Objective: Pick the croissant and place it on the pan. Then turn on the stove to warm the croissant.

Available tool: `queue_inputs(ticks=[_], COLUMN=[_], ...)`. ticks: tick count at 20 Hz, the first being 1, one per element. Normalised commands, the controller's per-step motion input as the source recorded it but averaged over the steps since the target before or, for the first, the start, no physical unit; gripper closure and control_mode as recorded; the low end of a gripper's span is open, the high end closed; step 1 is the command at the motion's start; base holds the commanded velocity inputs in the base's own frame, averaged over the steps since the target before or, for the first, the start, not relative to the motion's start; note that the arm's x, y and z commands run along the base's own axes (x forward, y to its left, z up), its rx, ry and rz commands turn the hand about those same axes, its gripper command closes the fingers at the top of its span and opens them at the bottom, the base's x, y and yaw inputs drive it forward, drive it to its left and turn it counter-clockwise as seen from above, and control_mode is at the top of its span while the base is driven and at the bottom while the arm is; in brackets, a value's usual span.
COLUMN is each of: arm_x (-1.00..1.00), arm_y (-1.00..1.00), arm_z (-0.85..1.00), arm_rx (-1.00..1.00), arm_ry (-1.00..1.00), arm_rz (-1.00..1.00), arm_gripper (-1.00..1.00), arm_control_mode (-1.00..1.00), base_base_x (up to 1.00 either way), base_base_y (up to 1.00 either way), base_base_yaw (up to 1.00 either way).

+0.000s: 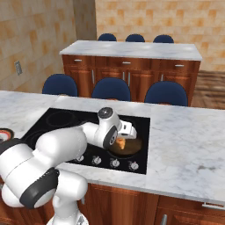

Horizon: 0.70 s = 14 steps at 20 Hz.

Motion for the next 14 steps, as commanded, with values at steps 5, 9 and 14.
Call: queue_inputs(ticks=[5,9,14], arm_x=[0.09,0.11,0.01], arm_y=[0.0,0.0,-0.01], arm_z=[-0.16,-0.06,0.0], arm_rx=[0.0,0.0,0.0], arm_ry=[0.0,0.0,0.0], arm_rz=[0.0,0.0,0.0], arm_gripper=[1.0,1.0,1.0], arm_control_mode=[-1.0,-1.0,-1.0], base_base_x=[0.0,0.0,0.0], base_base_y=[0.0,0.0,0.0], base_base_yaw=[0.0,0.0,0.0])
